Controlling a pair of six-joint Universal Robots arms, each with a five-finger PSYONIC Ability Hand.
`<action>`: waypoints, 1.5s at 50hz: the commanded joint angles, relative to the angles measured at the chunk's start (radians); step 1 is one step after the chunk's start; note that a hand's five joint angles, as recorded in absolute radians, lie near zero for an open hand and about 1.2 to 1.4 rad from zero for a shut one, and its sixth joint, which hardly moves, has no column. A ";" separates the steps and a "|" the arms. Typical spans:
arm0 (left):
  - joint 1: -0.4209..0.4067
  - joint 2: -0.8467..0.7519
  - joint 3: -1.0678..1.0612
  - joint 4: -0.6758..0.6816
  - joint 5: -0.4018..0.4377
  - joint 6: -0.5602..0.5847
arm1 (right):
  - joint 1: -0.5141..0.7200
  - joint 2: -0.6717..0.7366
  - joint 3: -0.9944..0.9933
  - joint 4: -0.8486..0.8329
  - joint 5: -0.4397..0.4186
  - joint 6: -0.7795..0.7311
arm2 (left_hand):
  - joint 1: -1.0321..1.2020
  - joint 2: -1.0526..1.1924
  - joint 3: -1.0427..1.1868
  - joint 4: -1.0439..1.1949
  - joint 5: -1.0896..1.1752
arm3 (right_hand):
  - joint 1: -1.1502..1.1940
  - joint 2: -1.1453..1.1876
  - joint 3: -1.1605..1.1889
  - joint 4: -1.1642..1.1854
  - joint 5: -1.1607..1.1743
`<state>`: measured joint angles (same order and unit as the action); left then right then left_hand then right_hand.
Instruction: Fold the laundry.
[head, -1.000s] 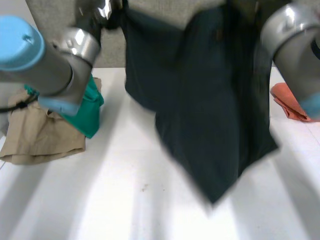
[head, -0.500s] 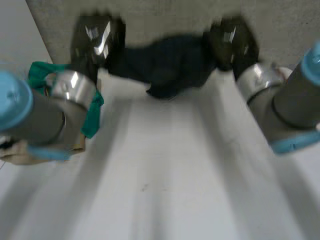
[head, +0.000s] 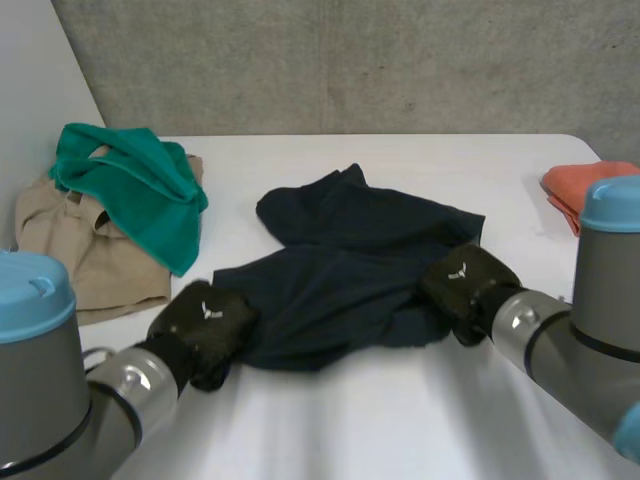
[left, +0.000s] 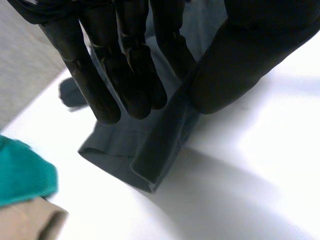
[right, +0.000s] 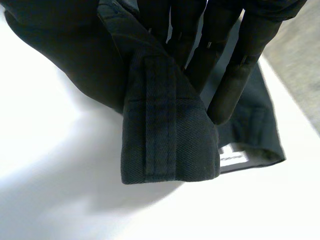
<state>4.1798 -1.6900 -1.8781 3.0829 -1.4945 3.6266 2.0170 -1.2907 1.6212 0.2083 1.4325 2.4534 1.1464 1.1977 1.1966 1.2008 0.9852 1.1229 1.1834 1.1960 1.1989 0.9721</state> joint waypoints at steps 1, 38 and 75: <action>-0.118 0.015 -0.013 -0.292 -0.001 -0.003 | -0.006 -0.044 0.046 0.221 -0.001 -0.097 | 0.250 0.199 0.200 0.195 0.237 | 0.273 0.213 0.200 0.197 0.250; -0.066 0.021 0.017 -0.124 -0.075 -0.187 | -0.112 -0.162 0.204 0.022 -0.070 0.041 | -0.801 -0.852 -0.851 -0.855 -0.814 | 0.055 -0.006 -0.019 -0.021 0.031; -0.138 0.070 -0.018 -0.210 -0.079 -0.237 | -0.110 -0.262 0.279 -0.007 -0.053 0.078 | -0.569 -0.620 -0.619 -0.623 -0.582 | -0.462 -0.523 -0.536 -0.538 -0.486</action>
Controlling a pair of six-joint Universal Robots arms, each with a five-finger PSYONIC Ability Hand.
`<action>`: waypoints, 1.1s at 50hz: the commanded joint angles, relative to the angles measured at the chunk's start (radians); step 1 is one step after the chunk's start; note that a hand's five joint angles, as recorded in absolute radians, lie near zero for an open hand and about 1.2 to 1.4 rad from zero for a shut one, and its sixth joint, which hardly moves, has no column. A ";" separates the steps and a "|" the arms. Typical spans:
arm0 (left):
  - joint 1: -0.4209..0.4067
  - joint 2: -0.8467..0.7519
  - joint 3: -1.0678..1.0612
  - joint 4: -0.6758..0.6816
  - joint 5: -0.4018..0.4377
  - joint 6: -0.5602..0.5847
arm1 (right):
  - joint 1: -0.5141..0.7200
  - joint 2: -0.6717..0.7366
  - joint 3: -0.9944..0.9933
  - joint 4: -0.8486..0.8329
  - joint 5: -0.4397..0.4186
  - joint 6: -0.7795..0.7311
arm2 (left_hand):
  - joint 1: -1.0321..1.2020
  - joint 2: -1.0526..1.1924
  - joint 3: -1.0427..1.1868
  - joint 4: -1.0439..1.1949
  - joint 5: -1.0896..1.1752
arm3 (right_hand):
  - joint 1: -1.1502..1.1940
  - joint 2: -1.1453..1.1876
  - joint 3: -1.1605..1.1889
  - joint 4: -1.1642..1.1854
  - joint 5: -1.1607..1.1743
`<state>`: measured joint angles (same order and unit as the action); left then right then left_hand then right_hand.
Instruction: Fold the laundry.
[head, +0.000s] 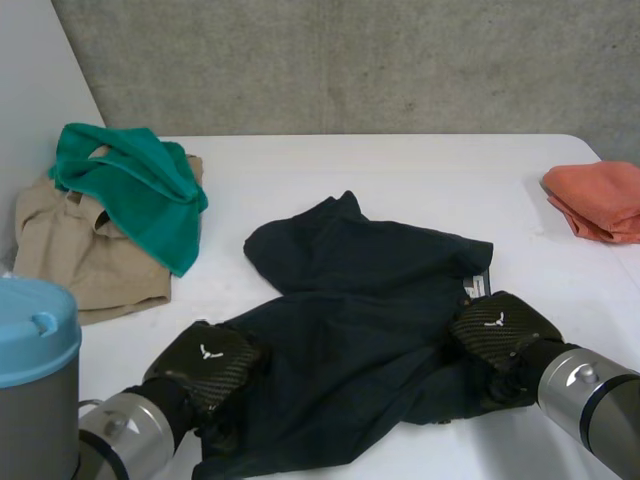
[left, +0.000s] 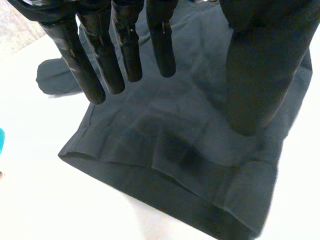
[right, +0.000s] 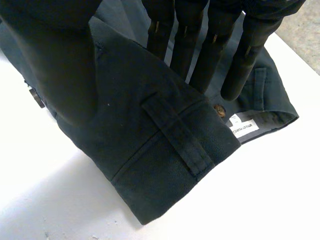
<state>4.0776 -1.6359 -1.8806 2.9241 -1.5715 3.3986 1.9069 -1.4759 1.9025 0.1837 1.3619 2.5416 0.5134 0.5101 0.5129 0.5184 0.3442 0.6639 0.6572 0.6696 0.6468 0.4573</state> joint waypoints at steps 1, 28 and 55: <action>-0.043 0.016 -0.020 -0.052 -0.007 -0.010 | 0.000 -0.107 -0.002 0.028 0.017 -0.012 | 0.064 0.067 0.065 0.059 0.059 | -0.004 0.003 -0.009 0.014 0.029; -0.063 -0.102 -0.077 0.020 -0.009 -0.009 | -0.166 -0.132 0.145 0.059 -0.124 -0.040 | 0.404 0.407 0.404 0.399 0.398 | -0.024 -0.017 -0.030 -0.007 0.008; -0.055 0.259 0.262 -0.126 -0.128 0.080 | -0.166 -0.351 -0.286 0.299 -0.121 -0.060 | 0.883 0.886 0.883 0.878 0.878 | 0.732 0.739 0.727 0.749 0.764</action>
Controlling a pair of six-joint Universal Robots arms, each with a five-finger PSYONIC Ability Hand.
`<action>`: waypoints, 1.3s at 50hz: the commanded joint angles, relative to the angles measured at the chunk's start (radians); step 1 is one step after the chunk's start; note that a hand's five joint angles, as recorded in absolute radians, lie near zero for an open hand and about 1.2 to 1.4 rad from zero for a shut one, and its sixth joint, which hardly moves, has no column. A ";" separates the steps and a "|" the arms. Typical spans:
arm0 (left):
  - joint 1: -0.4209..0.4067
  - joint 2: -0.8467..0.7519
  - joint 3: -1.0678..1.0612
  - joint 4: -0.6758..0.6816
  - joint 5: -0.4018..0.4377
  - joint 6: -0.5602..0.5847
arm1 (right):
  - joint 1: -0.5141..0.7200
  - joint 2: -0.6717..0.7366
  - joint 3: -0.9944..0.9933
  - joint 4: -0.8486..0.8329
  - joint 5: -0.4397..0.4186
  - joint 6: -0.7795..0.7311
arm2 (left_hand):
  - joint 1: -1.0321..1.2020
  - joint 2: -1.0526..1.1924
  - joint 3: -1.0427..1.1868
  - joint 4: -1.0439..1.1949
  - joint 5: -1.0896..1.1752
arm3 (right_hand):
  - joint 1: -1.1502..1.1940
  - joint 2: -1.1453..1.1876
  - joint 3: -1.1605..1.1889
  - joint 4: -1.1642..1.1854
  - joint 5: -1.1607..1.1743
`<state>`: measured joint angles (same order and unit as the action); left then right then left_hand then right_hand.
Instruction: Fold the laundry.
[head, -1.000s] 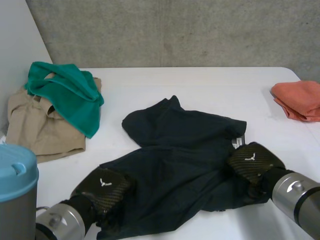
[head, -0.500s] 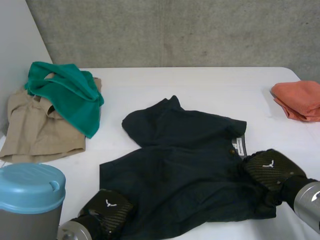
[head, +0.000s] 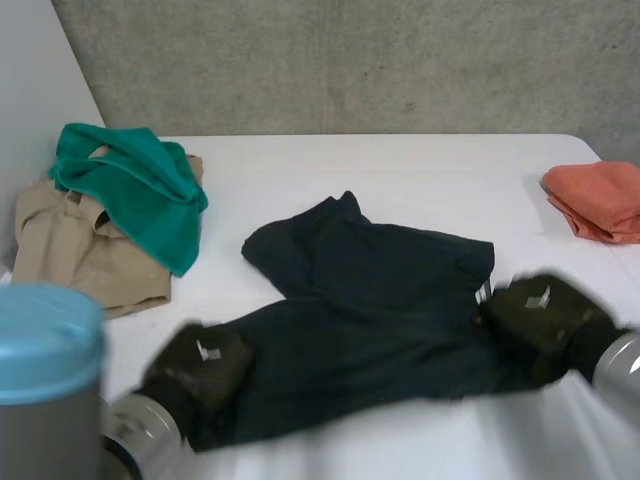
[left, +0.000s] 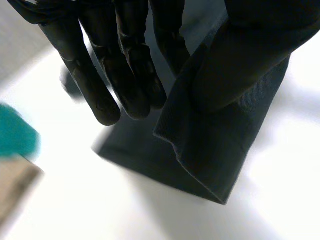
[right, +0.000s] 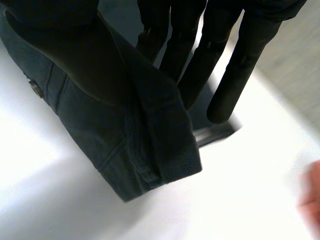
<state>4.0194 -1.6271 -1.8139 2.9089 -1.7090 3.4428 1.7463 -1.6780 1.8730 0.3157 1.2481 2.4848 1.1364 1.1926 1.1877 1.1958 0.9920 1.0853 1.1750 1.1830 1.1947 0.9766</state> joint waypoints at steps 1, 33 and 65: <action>0.006 0.271 0.220 -0.112 0.011 0.039 | -0.005 -0.154 -0.288 0.186 -0.012 -0.001 | 0.260 0.204 0.209 0.200 0.230 | 0.311 0.221 0.213 0.202 0.245; 0.245 -0.507 0.969 0.770 0.052 0.253 | 0.208 0.575 -0.931 -0.612 0.312 0.039 | 0.260 0.204 0.209 0.200 0.230 | 0.311 0.221 0.213 0.202 0.245; 0.116 -0.280 0.087 0.678 -0.066 0.259 | 0.279 0.732 -0.569 -0.656 0.251 0.037 | 0.260 0.204 0.209 0.200 0.230 | 0.311 0.221 0.213 0.202 0.245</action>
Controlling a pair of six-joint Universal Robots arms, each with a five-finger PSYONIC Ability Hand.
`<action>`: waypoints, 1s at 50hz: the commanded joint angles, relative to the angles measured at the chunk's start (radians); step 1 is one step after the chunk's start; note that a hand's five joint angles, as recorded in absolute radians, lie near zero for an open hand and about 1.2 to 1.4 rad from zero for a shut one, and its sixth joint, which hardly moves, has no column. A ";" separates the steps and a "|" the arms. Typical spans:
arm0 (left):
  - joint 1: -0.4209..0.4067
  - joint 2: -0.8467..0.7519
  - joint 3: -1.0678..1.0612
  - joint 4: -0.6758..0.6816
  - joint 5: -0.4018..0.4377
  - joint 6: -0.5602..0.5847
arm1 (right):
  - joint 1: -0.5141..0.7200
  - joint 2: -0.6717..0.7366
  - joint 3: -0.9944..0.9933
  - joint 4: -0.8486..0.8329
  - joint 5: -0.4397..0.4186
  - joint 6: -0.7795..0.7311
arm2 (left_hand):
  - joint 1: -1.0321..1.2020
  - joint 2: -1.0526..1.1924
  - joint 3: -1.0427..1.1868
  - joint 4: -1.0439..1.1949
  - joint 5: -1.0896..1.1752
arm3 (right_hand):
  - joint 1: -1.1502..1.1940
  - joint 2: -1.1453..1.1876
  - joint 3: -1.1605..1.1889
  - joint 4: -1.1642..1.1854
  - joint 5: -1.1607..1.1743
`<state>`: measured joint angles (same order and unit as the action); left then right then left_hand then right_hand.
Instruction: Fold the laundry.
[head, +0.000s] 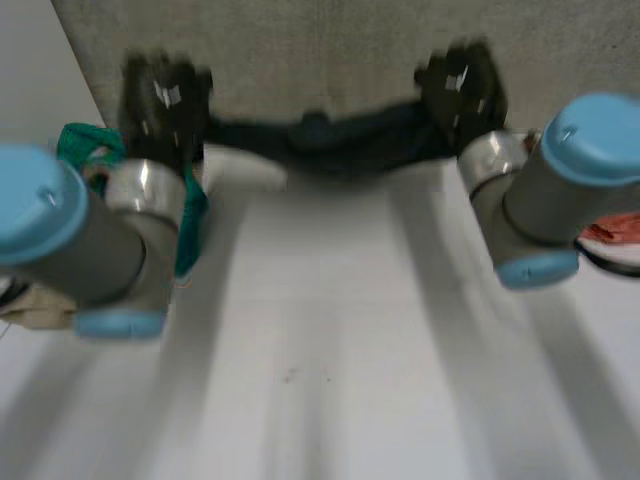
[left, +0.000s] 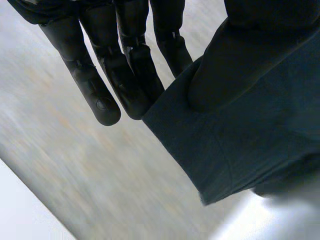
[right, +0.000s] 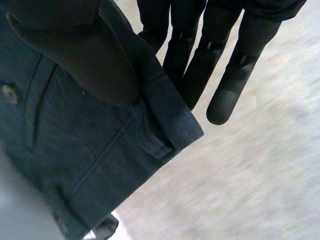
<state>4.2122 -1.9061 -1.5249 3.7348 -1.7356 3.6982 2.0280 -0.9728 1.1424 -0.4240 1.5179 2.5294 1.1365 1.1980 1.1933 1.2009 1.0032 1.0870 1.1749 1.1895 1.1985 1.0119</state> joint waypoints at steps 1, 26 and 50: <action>-0.083 -0.001 -0.216 -0.170 -0.041 0.003 | -0.003 0.025 0.177 0.094 -0.018 -0.008 | 0.260 0.198 0.203 0.195 0.219 | 0.309 0.221 0.207 0.198 0.210; -0.336 0.397 -0.362 -1.044 -0.059 0.003 | -0.020 -0.468 0.717 0.815 -0.005 -0.334 | 0.260 0.198 0.203 0.195 0.219 | 0.309 0.221 0.207 0.198 0.210; -0.041 -0.255 0.172 -0.483 0.455 0.499 | -0.057 -0.457 0.778 0.611 -0.033 -0.278 | -0.782 -0.844 -0.839 -0.847 -0.824 | 0.309 0.221 0.207 0.198 0.210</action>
<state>4.0865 -1.9101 -1.5380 3.1985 -1.4953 4.1152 1.9691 -1.4347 1.9106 0.2191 1.4967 2.2154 0.1995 0.2069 0.2114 0.2054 0.0500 1.0870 1.1802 1.1981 1.1985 1.0120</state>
